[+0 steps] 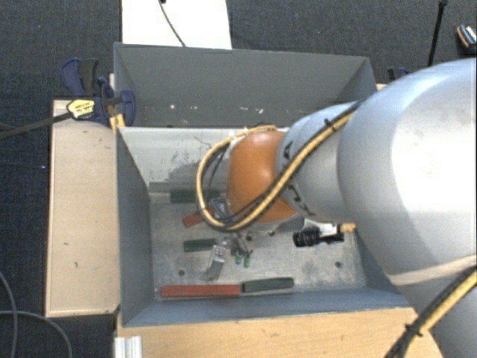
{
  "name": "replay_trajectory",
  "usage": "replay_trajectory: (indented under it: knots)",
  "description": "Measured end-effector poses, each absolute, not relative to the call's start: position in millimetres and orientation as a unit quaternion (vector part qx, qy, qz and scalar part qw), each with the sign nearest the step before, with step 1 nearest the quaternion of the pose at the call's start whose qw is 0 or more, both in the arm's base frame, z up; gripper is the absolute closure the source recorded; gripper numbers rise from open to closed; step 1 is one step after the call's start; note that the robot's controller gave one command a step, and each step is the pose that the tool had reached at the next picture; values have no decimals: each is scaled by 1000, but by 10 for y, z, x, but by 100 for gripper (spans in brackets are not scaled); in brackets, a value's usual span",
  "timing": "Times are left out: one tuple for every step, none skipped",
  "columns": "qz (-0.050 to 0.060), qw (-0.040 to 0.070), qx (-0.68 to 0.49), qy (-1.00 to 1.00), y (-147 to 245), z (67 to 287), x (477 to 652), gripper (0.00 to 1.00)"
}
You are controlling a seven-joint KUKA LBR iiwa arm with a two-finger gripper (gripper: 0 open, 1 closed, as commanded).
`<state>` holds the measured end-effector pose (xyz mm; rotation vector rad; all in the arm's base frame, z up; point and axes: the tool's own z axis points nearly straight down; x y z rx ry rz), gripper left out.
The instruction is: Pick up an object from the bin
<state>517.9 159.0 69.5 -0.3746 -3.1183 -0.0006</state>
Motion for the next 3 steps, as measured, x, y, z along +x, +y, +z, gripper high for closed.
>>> replay_trajectory:
  knots:
    - [-1, 0, -120, -993, 1591, 698, 5183, 0]
    - [-1, 0, -121, -993, 1590, 699, 5183, 100]
    - [-1, -2, -121, -993, 1590, 998, 5193, 100]
